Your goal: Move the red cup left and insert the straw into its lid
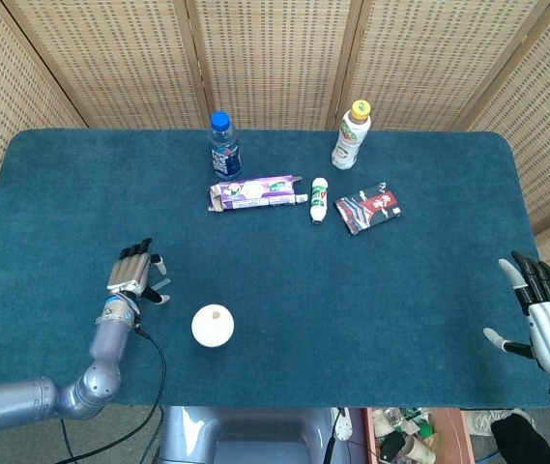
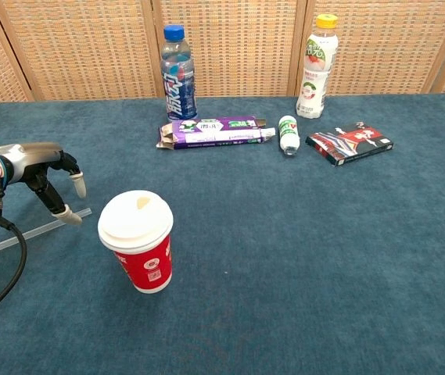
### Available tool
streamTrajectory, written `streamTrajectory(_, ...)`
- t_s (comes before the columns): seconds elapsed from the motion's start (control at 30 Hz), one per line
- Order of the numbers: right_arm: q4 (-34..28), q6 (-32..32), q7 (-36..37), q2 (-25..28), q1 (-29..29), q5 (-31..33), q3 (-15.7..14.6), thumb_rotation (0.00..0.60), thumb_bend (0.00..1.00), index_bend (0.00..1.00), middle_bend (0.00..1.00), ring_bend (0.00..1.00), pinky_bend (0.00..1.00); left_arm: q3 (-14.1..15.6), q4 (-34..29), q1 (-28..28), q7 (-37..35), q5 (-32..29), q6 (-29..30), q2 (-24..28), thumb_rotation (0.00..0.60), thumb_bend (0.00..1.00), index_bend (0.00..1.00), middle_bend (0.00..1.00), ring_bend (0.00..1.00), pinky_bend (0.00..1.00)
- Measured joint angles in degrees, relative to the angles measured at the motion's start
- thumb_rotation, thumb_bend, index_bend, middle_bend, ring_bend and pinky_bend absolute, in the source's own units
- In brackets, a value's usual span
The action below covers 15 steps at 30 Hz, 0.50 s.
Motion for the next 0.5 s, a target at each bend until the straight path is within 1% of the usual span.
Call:
streamTrajectory(0.17,0.0,-0.21,0.21,0.11,-0.2,-0.2,0.33,0.6,0.0,0.0,0.0,0.0,0.0,1.26,1.76,-0.69,1.36,-2.6,-0.84,-0.9,0.6,0.18,0.45,0.0,0.0,0.0)
streamTrajectory(0.23,-0.02,-0.22,0.3,0.13,-0.29,-0.27,0.44,0.6,0.0,0.0,0.0,0.0,0.0,2.1,1.85,-1.07,2.22,-2.51,-0.6,-1.48,0.6,0.18,0.45,0.0,0.0,0.0)
streamTrajectory(0.37,-0.04,-0.28,0.46,0.21,-0.47,-0.41,0.67,0.6,0.0,0.0,0.0,0.0,0.0,2.9,1.62,-1.33,2.48,-1.86,0.62,-2.24,0.6,0.18,0.45,0.0,0.0,0.0)
streamTrajectory(0.5,-0.12,-0.48,0.48,0.25,-0.57,-0.52,0.82,0.6,0.0,0.0,0.0,0.0,0.0,3.46,0.59,-1.4,2.83,-2.0,0.55,-2.18,0.6,0.19,0.45,0.0,0.0,0.0)
